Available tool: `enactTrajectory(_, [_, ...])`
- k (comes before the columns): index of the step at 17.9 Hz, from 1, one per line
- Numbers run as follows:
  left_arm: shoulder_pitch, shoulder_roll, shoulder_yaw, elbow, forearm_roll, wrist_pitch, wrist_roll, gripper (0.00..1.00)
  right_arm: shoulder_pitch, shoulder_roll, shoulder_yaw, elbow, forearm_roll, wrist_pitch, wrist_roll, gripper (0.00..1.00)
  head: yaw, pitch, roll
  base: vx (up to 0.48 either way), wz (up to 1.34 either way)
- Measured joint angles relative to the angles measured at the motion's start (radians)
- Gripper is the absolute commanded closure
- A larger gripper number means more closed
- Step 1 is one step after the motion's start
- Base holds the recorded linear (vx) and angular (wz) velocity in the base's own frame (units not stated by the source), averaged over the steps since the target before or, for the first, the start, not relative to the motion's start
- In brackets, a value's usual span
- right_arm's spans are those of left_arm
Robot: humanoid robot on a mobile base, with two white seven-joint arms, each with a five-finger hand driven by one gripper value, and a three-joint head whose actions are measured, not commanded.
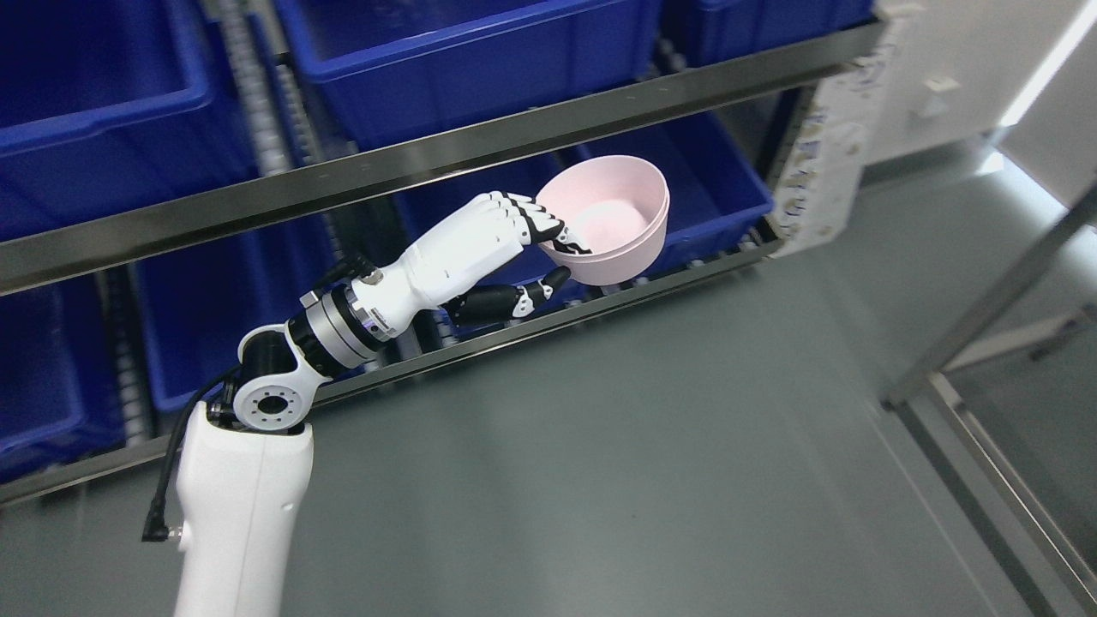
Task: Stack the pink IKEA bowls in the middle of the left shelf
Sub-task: 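Lift the stacked bowls off the tray while turning toward the blue bins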
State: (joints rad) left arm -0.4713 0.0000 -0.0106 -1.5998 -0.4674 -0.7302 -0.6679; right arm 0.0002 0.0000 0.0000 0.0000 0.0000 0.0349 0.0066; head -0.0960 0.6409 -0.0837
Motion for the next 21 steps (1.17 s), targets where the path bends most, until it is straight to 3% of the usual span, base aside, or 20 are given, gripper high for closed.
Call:
enactTrajectory(5, [-0.002, 0.000, 0.019, -0.003, 0.007, -0.001, 0.000, 0.98, 0.000, 0.000, 0.000, 0.000, 0.053, 0.000, 0.000, 0.00, 0.0000, 0.000, 0.000, -0.082, 0.90])
enactTrajectory(11, [-0.034, 0.000, 0.051, -0.004, 0.016, 0.012, 0.001, 0.98, 0.000, 0.000, 0.000, 0.000, 0.015, 0.004, 0.001, 0.00, 0.0000, 0.000, 0.000, 0.011, 0.73])
enactTrajectory(21, [-0.274, 0.000, 0.020, 0.031, 0.021, 0.211, 0.003, 0.97, 0.000, 0.000, 0.000, 0.000, 0.002, 0.000, 0.003, 0.00, 0.0000, 0.000, 0.000, 0.087, 0.18])
